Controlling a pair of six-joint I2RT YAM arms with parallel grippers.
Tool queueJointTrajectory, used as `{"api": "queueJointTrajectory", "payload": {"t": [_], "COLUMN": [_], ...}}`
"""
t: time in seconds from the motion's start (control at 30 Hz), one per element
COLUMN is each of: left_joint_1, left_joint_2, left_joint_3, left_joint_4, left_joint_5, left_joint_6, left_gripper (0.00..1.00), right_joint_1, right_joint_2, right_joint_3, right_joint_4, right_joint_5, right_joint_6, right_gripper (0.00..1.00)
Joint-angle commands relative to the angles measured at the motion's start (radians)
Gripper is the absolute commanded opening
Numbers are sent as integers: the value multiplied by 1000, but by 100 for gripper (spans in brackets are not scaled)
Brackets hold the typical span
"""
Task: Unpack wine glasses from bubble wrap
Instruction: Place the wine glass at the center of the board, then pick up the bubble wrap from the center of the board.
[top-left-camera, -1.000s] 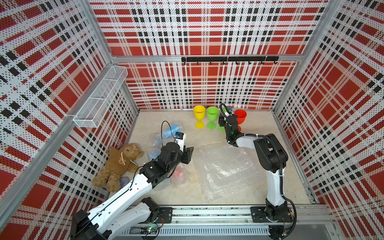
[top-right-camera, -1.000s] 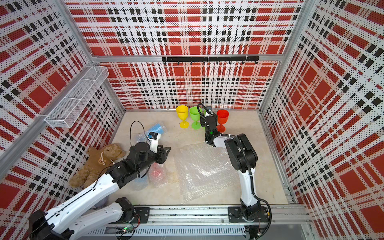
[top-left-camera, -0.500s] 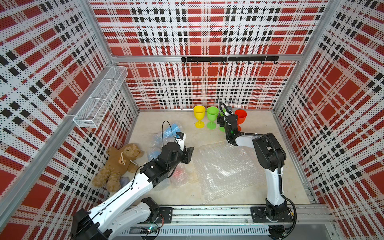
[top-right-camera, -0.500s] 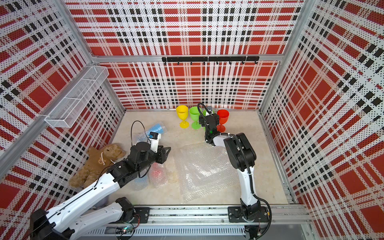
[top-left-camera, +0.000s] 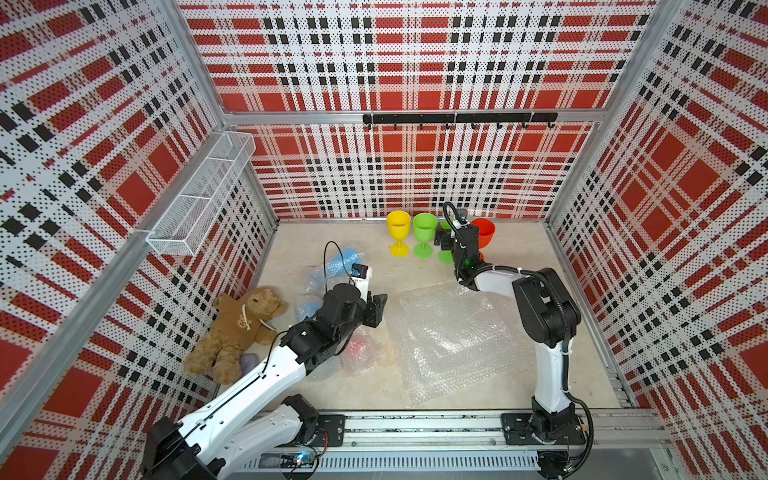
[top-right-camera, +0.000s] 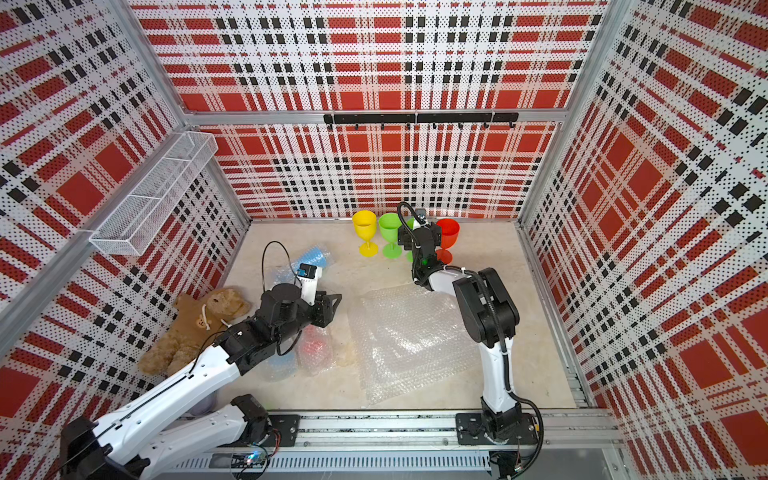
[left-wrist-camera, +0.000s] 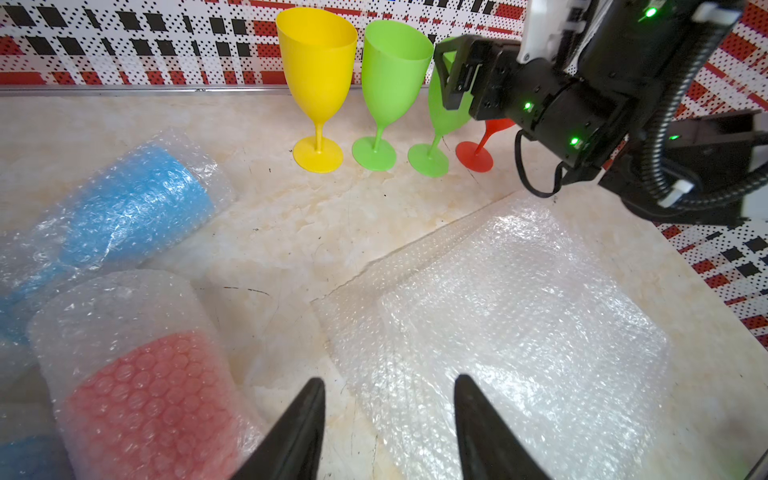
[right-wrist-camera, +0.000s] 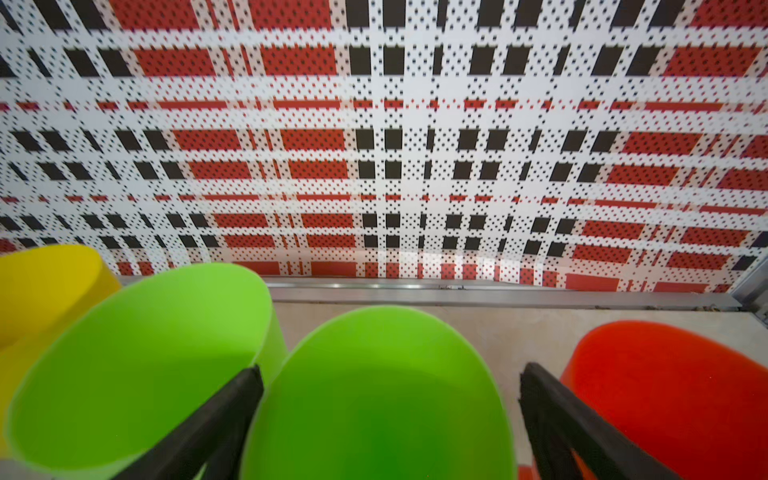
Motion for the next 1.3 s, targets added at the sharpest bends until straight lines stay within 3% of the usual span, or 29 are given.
{"api": "queueJointTrajectory", "payload": {"t": [0.0,0.27,0.43,0.53,0.63,0.77,0.97,1.27], "left_joint_1": [7,21,71,143,267,390,401,313], "left_joint_2": [-6,-11,41,74,123,224,398,540], "left_joint_3": [-7,0,44,84,72,68,179,275], "left_joint_4": [23,11,-71,-119,-130,-146,-236,-393], "left_joint_5": [8,-36,-126,-59,58,106,-7,-135], "left_joint_6": [14,9,-37,-117,-202,-261,-325,-401], "left_gripper": [53,59,69,82,95,99,98,98], "right_joint_1": [-8,4,122,192,208,230,231,232], "right_joint_2": [-111,-365,-534,-625,-687,-815,-791,-863], "right_joint_3": [-5,-50,-90,-117,-133,-318,-290,-378], "right_joint_4": [33,-73,-309,-497,-690,-657,-888,-889], "right_joint_5": [-33,-97,-62,-27,-95,-161,-260,-245], "right_joint_6": [-14,64,4,-2,59,109,243,227], "right_gripper": [99,98,94,92,91,91,96,100]}}
